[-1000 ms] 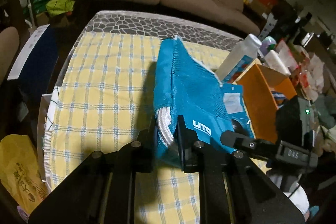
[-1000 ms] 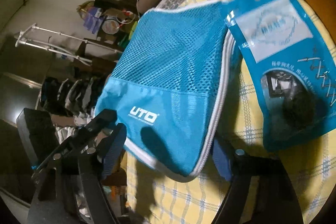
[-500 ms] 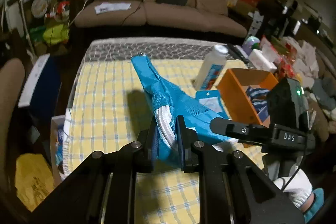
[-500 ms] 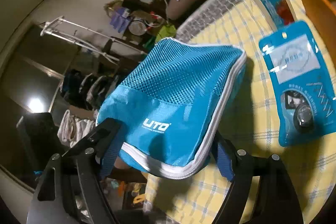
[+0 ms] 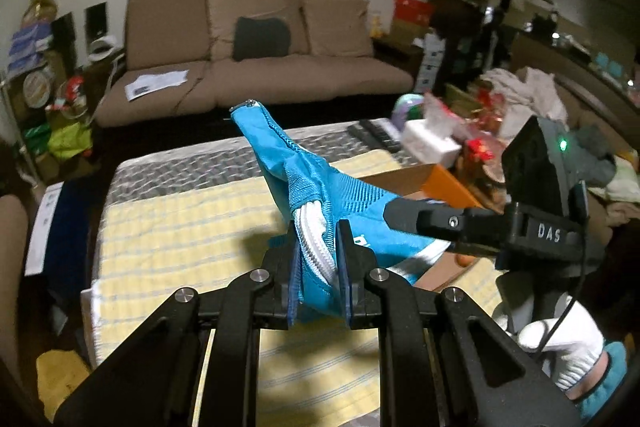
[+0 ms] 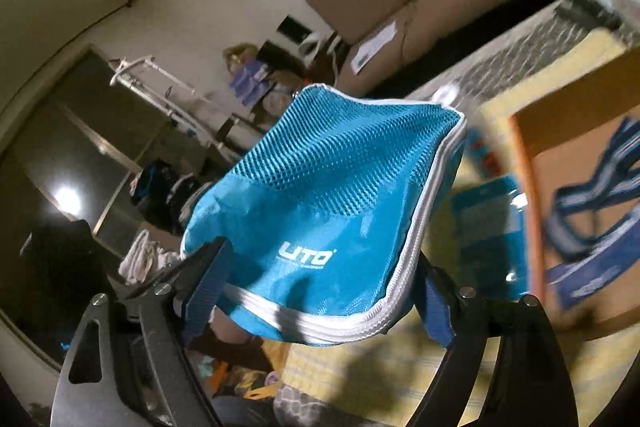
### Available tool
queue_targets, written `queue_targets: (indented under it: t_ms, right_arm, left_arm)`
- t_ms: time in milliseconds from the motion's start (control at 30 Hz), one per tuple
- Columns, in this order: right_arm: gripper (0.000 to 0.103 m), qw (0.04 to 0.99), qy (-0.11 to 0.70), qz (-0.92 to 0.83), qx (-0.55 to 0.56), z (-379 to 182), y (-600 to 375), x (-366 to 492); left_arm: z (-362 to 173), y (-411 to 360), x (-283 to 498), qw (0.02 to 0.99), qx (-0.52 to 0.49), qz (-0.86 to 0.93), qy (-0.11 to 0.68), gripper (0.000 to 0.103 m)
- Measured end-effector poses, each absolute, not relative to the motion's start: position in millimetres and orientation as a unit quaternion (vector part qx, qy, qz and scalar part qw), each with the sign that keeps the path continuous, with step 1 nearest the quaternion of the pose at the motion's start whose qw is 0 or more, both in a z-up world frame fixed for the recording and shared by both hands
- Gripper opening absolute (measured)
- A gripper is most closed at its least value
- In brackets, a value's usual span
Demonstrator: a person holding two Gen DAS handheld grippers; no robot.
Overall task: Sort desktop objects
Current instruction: 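Lift the UTO pouch with the left gripper and carry it toward the box, then lower the UTO pouch into the orange box and open the left gripper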
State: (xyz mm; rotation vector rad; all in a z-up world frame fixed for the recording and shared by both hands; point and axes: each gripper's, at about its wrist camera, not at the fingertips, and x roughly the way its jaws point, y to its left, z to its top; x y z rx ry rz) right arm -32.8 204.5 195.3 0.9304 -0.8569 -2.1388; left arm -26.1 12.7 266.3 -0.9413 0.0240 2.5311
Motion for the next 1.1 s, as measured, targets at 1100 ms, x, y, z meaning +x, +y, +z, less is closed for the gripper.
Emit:
queue_targets:
  t_ms: [1100]
  right_arm:
    - [0.087, 0.198, -0.378, -0.813, 0.397, 87.7, 383.1, -73.5]
  left_arm:
    - [89.3, 184.7, -75.5, 0.235, -0.431, 0.871, -0.007, 0.016]
